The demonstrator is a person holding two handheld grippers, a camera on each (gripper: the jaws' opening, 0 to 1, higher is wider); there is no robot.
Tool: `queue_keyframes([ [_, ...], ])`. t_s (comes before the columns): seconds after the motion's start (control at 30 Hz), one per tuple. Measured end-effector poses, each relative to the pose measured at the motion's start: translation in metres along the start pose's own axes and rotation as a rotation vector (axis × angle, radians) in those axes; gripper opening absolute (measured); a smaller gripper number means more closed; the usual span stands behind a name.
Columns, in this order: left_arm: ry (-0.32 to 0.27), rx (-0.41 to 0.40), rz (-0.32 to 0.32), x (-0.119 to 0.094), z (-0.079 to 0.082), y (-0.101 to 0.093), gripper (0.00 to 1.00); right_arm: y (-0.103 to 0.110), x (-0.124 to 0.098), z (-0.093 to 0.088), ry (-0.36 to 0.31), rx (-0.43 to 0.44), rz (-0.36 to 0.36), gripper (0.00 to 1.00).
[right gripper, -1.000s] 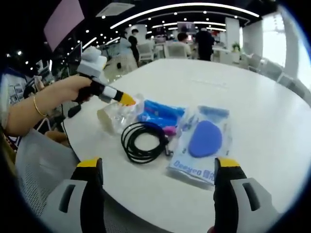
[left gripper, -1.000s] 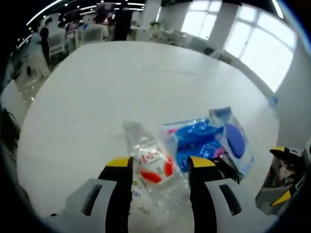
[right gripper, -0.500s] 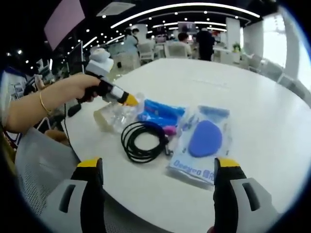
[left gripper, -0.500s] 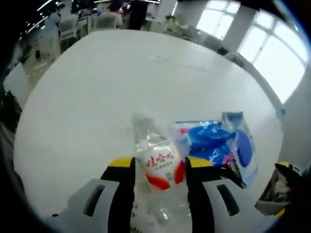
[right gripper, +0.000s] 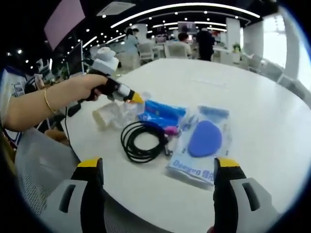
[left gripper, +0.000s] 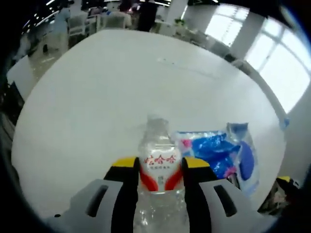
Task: Arrange the tabletop items into an orderly group along one side of the table until the central work area is clear of visible clutter.
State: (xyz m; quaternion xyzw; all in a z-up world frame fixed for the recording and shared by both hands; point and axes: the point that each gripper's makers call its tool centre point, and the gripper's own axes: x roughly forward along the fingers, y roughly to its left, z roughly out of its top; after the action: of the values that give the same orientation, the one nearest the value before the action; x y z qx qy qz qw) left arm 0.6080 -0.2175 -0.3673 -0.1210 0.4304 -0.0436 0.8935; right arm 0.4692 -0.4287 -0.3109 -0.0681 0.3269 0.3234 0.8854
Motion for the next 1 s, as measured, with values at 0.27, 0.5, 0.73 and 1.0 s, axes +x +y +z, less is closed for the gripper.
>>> queue_keyframes([
  [0.27, -0.019, -0.019, -0.029, -0.016, -0.002, -0.005, 0.31, 0.001, 0.0, 0.0, 0.001, -0.01, 0.003, 0.93],
  [0.5, -0.133, -0.016, -0.132, -0.054, 0.03, -0.02, 0.0, 0.005, 0.001, 0.001, 0.0, -0.015, 0.015, 0.93],
  [0.73, -0.102, -0.037, -0.093, -0.046, 0.015, -0.015, 0.0, 0.004, -0.001, 0.002, -0.002, -0.019, 0.007, 0.93],
  [1.0, -0.112, -0.047, -0.106, -0.045, 0.021, -0.018, 0.0, 0.003, -0.002, 0.002, -0.002, -0.024, 0.001, 0.93],
])
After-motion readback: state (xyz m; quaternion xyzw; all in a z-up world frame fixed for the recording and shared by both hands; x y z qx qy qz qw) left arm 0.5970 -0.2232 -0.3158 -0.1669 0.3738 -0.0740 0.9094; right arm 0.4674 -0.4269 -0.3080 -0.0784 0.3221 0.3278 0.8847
